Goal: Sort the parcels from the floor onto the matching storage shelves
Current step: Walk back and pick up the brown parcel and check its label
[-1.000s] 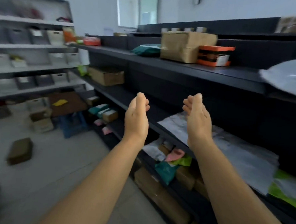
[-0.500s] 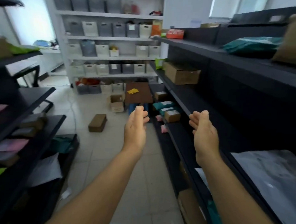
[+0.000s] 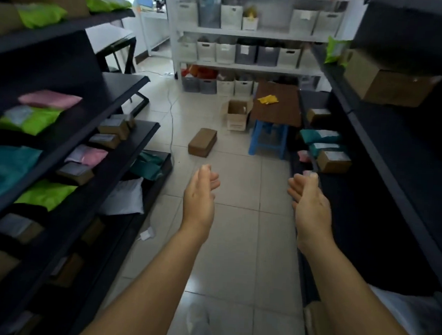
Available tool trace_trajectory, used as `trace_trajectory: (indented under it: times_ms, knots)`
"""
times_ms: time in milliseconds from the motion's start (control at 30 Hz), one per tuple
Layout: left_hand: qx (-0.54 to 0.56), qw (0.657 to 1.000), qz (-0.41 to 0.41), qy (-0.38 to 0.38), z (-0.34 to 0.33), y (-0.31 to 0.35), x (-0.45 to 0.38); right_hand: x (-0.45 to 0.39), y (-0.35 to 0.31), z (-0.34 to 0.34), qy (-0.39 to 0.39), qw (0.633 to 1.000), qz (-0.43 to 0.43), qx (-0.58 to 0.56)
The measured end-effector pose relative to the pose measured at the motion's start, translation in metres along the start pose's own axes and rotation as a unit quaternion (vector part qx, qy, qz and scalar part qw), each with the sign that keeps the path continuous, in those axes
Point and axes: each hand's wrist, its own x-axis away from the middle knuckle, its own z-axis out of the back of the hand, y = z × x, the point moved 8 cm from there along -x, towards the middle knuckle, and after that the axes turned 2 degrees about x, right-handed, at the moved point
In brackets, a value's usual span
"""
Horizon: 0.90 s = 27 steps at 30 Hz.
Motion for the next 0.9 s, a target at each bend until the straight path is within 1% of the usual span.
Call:
trace_trajectory:
  times_ms: [133,300,467,667,900]
  knots:
    - [-0.004,1.000,0.005,0.012,0.011,-0.003,-0.078,-0.063,-0.004,-0.066,-0.017,1.000,0.002,0.014]
    - [-0.018,1.000,0.010,0.021,0.017,0.013,-0.174,-0.139,-0.014,-0.144,-0.028,0.999,-0.007,0.015]
    - [-0.040,0.999,0.017,0.027,0.017,0.022,-0.260,-0.210,-0.021,-0.208,-0.042,0.999,-0.021,0.009]
    - [-0.060,0.997,0.029,0.029,-0.006,0.023,-0.375,-0.315,-0.024,-0.270,-0.050,0.998,-0.032,0.007]
    - [-0.052,0.996,0.040,0.055,-0.048,0.035,-0.529,-0.467,-0.044,-0.348,-0.079,0.996,-0.039,0.003]
